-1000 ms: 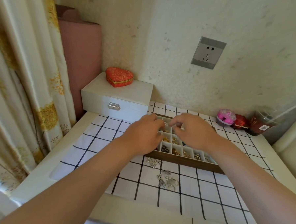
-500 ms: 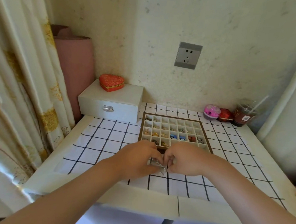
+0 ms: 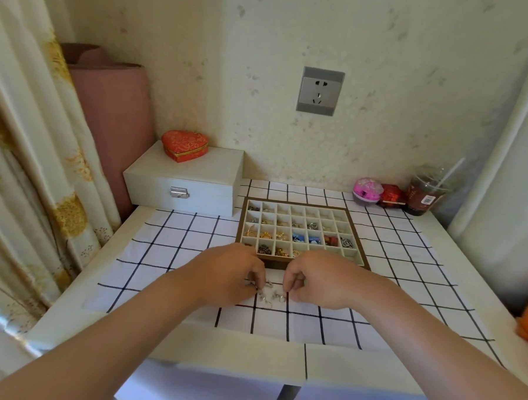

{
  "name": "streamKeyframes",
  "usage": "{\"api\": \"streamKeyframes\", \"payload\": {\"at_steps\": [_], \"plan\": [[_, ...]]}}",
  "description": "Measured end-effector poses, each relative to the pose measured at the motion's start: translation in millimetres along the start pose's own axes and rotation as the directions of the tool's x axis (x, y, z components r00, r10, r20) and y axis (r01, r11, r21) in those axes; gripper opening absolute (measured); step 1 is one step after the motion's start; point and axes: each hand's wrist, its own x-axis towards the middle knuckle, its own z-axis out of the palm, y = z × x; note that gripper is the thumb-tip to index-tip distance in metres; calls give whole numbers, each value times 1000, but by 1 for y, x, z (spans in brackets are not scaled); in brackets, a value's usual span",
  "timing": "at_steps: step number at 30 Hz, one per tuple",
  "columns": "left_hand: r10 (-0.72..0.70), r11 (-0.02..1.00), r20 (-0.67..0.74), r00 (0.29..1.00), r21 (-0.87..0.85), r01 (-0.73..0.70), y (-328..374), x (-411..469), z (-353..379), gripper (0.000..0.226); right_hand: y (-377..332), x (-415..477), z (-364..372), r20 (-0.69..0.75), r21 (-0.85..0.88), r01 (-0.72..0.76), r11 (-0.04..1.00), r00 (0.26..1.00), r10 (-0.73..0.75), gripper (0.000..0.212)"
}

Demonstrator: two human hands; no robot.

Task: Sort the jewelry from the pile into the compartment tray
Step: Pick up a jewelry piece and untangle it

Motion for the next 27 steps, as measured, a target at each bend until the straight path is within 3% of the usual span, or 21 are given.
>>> {"api": "streamKeyframes", "payload": {"at_steps": [4, 10, 14, 20, 27], "plan": [[-12, 1000, -38, 999, 6, 12, -1, -1, -2, 12, -4, 1, 1, -25, 21, 8, 1000, 1000, -8, 12], [-79, 989, -34, 996, -129, 74, 0, 5, -2, 12, -7, 8, 6, -56, 1, 45, 999, 997, -45, 10], [-137, 946, -45, 990, -302, 117, 3, 7, -4, 17, -4, 11, 1, -80, 141, 26, 990, 997, -15, 5], [-224, 713, 29, 974, -676, 184, 11, 11, -9, 23, -7, 9, -11, -158, 431, 30, 902, 987, 43, 13], [-357, 569, 12, 934, -790, 228, 8, 14, -18, 13, -9, 8, -13, -250, 628, 72, 775, 962, 113, 6]]}}
